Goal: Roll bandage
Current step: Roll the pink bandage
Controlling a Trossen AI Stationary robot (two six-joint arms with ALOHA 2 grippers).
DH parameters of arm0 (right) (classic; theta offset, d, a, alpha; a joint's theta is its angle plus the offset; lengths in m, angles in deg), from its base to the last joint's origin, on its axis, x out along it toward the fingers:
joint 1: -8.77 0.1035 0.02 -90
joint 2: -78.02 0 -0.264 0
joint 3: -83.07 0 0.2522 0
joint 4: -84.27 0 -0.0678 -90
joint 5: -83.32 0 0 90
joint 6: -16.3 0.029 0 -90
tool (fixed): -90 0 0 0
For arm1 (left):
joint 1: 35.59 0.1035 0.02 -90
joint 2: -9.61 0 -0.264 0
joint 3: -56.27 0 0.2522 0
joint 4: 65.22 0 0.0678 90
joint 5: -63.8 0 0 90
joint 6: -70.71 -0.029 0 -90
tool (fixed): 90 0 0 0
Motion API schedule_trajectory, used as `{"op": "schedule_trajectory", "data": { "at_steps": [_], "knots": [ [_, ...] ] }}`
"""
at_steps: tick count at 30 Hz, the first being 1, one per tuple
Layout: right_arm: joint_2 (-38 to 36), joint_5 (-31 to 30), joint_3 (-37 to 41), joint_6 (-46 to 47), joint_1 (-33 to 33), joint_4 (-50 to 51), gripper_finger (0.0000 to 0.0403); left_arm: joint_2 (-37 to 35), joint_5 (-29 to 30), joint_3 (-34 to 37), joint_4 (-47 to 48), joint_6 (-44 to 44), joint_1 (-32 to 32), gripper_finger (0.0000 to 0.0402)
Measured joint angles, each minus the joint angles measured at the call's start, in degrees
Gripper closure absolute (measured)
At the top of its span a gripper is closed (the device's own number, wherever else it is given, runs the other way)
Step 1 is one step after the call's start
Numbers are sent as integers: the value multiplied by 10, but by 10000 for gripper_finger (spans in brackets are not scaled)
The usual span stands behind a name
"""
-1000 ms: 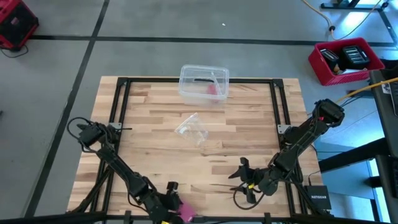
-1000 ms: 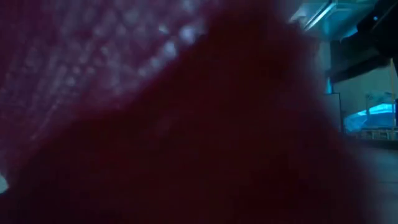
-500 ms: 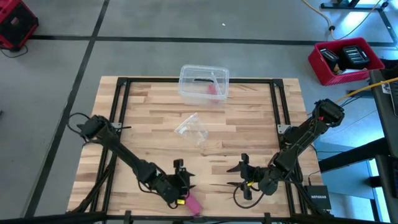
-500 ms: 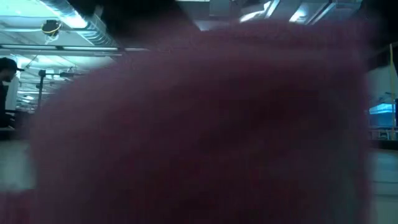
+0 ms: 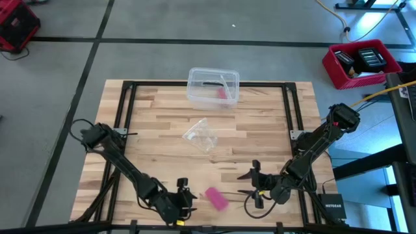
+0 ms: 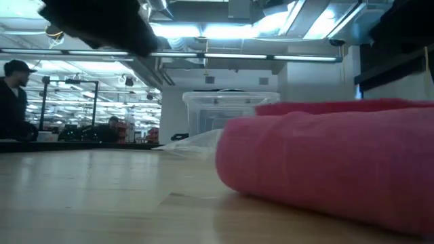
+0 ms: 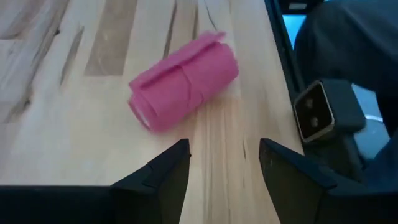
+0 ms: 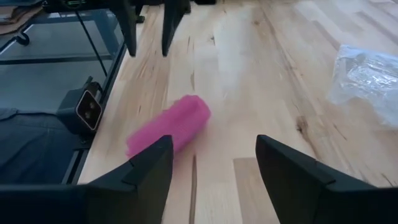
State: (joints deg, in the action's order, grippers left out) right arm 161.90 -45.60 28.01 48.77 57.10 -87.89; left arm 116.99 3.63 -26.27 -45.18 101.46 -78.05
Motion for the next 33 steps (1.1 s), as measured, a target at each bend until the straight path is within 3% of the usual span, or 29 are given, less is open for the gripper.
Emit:
{"op": "schedule_trajectory", "data": {
  "at_steps": [10,17,23,33],
  "knots": [
    [1,15,0,-12,0,-8,171,51,2,-1,-104,-48,46,227],
    [55,15,0,-12,0,-22,171,73,-4,-6,-178,-89,81,227],
    [80,15,0,-13,0,-60,171,76,-36,-6,-171,-114,97,227],
    [80,10,0,-23,0,-54,171,80,-21,-6,-192,-155,114,227]
  ]
}}
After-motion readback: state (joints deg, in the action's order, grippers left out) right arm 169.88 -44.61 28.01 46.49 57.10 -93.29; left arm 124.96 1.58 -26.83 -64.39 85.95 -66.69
